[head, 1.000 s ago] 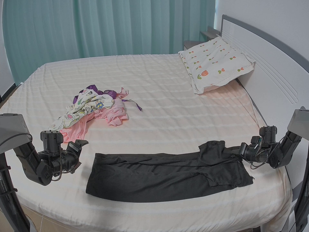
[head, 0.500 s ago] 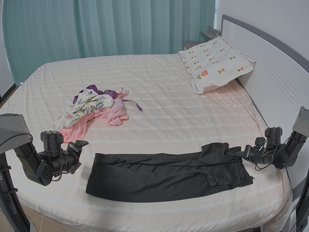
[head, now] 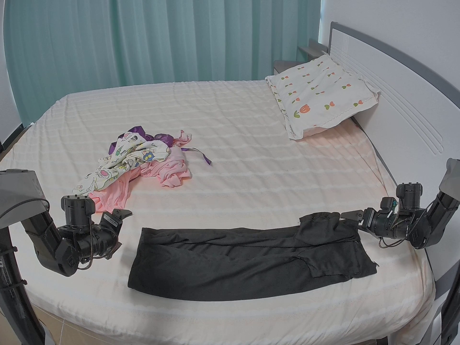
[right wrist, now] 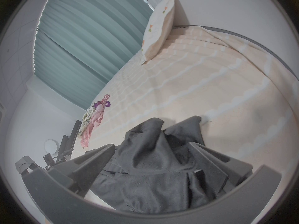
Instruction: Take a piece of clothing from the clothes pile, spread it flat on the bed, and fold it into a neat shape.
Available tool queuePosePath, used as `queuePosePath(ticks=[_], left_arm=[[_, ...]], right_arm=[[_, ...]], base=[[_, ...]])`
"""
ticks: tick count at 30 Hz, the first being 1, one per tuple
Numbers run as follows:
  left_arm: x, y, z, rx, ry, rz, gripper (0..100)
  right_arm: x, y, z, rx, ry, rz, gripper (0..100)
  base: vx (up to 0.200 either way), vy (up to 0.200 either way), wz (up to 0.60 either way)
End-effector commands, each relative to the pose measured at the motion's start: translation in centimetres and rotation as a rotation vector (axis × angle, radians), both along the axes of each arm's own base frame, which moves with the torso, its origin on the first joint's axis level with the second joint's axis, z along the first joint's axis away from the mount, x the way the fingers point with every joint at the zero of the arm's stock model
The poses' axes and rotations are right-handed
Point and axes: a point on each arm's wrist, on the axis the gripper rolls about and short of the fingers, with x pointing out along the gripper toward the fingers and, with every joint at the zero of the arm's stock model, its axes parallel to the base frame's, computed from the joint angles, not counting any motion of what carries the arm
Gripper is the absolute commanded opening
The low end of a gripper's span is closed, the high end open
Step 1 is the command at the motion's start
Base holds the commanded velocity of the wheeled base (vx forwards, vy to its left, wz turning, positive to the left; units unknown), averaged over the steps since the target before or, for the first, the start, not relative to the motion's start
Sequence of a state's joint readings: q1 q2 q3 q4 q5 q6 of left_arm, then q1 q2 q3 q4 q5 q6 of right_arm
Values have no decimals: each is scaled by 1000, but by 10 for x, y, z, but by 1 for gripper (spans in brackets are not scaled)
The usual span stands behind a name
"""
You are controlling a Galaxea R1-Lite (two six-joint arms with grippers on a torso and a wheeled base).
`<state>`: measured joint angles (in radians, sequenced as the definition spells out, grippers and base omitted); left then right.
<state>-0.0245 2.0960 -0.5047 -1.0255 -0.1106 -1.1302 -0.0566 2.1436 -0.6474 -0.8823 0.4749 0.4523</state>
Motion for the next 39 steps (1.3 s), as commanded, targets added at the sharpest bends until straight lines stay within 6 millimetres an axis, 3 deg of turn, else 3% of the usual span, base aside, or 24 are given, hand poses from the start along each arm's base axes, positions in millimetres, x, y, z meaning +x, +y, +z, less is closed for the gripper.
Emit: queuePosePath(ticks=[1,11,12,26,27,33,39], left_arm=[[0,-2,0,0,0,-6,100],[-1,-7,1,1,-4,-22,100],[-1,-7,1,1,-4,-22,100],[-3,-7,0,1,3,-22,100],[-3,-7,0,1,3,-22,100],[-4,-9,0,-1,7,-30,100],[-5,-12,-1,-2,10,-40,100]], right_arm=[[7,10,-4,2,-17,24,100],[16,11,-27,3,-14,26,100],[16,11,-27,2,-11,25,0],[4,6,-23,-3,0,10,0],[4,6,-24,-3,1,11,100],[5,6,-16,0,-39,8,100],[5,1,17,25,-122,-34,100]], base=[[0,0,0],[0,0,0],[0,0,0],[0,0,0],[0,0,0],[0,0,0],[0,0,0]])
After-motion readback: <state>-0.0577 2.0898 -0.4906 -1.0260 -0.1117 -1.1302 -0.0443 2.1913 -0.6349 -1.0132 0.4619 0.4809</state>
